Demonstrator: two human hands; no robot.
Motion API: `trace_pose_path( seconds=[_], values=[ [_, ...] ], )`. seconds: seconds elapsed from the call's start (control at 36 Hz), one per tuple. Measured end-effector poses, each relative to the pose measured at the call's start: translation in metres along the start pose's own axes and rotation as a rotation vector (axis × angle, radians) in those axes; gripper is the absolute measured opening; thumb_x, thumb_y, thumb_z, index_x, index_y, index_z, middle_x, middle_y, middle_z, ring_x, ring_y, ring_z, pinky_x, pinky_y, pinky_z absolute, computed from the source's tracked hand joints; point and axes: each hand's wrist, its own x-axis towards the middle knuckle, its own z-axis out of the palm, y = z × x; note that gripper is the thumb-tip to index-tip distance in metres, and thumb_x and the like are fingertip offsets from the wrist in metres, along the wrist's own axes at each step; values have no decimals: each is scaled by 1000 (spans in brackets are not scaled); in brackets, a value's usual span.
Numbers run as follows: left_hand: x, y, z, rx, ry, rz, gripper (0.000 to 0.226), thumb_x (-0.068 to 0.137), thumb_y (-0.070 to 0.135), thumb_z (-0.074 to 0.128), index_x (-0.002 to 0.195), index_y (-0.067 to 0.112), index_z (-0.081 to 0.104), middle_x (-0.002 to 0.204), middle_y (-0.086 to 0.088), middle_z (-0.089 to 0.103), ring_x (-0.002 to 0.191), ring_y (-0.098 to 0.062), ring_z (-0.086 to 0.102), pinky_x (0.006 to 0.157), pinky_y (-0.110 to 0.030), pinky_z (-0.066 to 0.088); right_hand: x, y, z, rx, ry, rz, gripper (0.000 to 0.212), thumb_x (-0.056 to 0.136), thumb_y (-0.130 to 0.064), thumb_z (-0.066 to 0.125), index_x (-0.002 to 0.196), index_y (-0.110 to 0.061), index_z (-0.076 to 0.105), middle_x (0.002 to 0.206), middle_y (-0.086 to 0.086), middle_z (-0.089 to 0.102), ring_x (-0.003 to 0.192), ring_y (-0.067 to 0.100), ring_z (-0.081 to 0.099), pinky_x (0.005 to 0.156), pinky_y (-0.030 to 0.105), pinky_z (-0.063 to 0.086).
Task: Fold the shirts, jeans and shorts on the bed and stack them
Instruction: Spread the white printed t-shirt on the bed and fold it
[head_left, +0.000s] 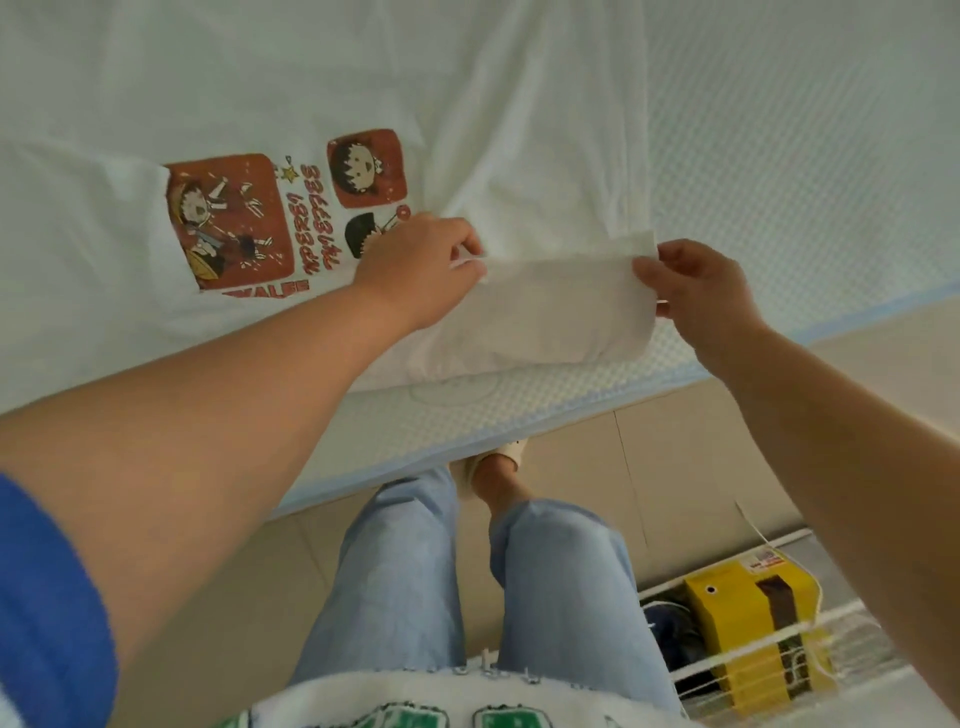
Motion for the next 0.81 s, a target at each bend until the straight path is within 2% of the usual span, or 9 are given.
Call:
trace_pose_path(
  seconds=[0.17,0.22,0.33,0.39,0.47,0.61,0.67,0.75,0.81],
  values=[
    [10,40,6,-152,-98,112,47,87,45,57,130,26,52,123,2,55,111,-14,52,88,-26,37,-10,-18,5,36,-36,-168,15,84,-27,66,72,-36,68,75,-14,69,77,6,66,73,25,52],
    [18,59,7,-256,-159,126,45,86,46,59,127,27,55,112,8,59,102,-9,56,85,-23,40,-10,-21,6,48,-63,-204,16,86,-25,65,74,-35,67,72,-16,68,72,2,65,67,19,50],
    [37,83,9,-319,-163,65,26,82,40,67,101,23,64,74,14,53,69,-3,52,63,-15,39,-4,-20,3,63,-134,-192,5,86,-24,65,82,-24,67,81,-1,66,81,19,63,79,39,51],
    [45,88,10,-300,-189,13,20,79,38,70,90,24,61,71,12,51,63,-2,49,57,-15,37,-1,-16,-3,80,-169,-158,6,87,-22,64,83,-17,64,82,5,60,79,21,57,78,39,48],
    [51,91,11,-303,-220,-38,17,79,31,71,75,24,55,71,12,51,64,-5,48,52,-10,37,3,-10,-9,112,-230,-131,11,88,-19,63,77,-20,60,74,-3,55,73,13,52,73,31,43],
    [52,95,6,-356,-435,-132,41,73,45,73,103,25,54,91,11,54,81,-5,52,67,-22,40,5,-17,-16,200,-318,-187,9,87,-21,62,80,-20,59,78,4,57,76,18,55,75,33,46],
    [52,98,5,-323,-431,-109,37,72,47,73,96,22,60,80,12,55,70,-3,52,61,-20,38,7,-19,-20,223,-350,-179,8,82,-27,65,81,-23,59,83,14,55,80,26,54,79,39,46],
    [53,106,0,-310,-353,-56,34,75,39,73,78,8,62,62,7,48,53,-2,42,52,-19,34,15,-14,-23,166,-452,-81,28,79,-24,73,103,-22,59,99,9,68,91,24,66,86,38,52],
    [53,111,-3,-355,-304,-39,26,77,32,72,69,11,60,59,8,47,51,0,41,52,-16,34,18,-6,-22,-121,-503,-69,45,77,-26,75,118,-22,55,106,-2,65,96,15,63,85,32,52]
  ],
)
